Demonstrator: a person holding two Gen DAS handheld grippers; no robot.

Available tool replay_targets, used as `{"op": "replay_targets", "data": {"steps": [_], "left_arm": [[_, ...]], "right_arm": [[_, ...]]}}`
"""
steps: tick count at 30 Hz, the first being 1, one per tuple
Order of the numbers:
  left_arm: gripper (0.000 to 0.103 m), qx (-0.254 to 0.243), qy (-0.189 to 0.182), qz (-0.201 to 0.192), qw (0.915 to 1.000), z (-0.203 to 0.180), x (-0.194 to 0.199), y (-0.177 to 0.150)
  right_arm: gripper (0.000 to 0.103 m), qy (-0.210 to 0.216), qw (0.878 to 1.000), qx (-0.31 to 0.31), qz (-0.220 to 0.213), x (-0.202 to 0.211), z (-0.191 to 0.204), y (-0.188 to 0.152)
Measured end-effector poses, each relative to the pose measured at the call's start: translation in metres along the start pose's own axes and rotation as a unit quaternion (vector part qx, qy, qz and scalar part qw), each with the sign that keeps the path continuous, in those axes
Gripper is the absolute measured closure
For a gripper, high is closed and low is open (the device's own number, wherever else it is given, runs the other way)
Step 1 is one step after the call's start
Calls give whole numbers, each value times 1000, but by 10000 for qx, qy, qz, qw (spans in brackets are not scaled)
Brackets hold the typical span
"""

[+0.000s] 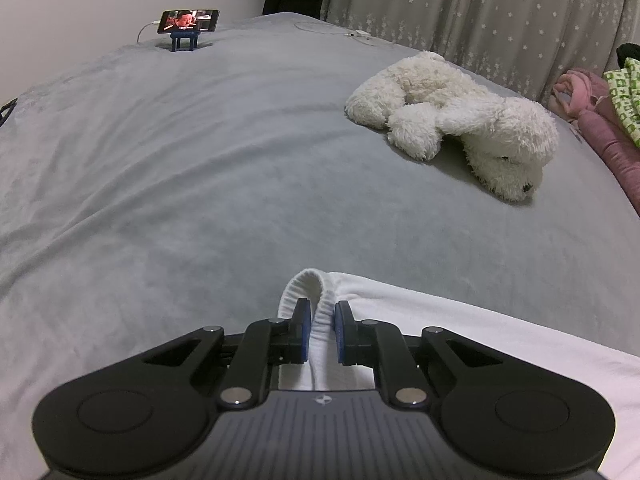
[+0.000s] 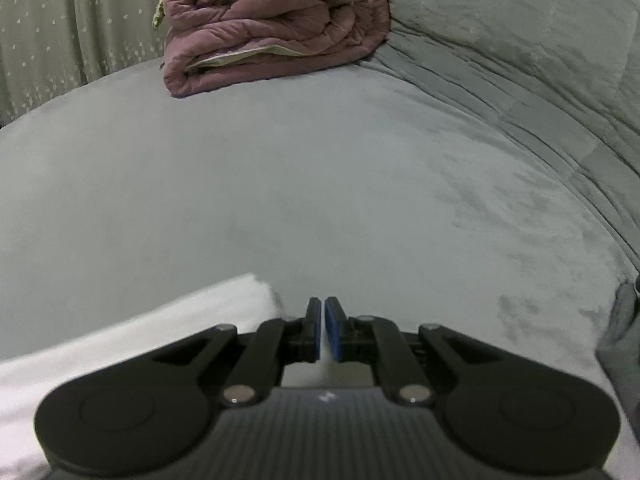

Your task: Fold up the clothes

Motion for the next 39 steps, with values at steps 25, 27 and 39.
{"op": "replay_targets", "data": {"steps": [25, 27, 39], "left_arm": [[95, 221, -109, -456, 9987, 3, 12, 13], [95, 157, -64, -436, 9989, 2, 10, 12], [80, 379, -129, -247, 9989, 7, 4, 10]], "right_arm": [[99, 614, 9735, 2171, -378, -55, 89, 44], [99, 483, 9743, 2141, -512, -59, 93, 49], [99, -365, 9743, 2110, -707, -100, 116, 57]]}}
Point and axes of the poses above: each gripper's, at about its wrist camera, not at the fingertips, and x roughly against the way its jaws point, z to its left, y to its top, the point moved 8 cm from there along -x, roughly the way its jaws point, and after that the axes turned 9 degrees about -z, right-handed, at the moved point
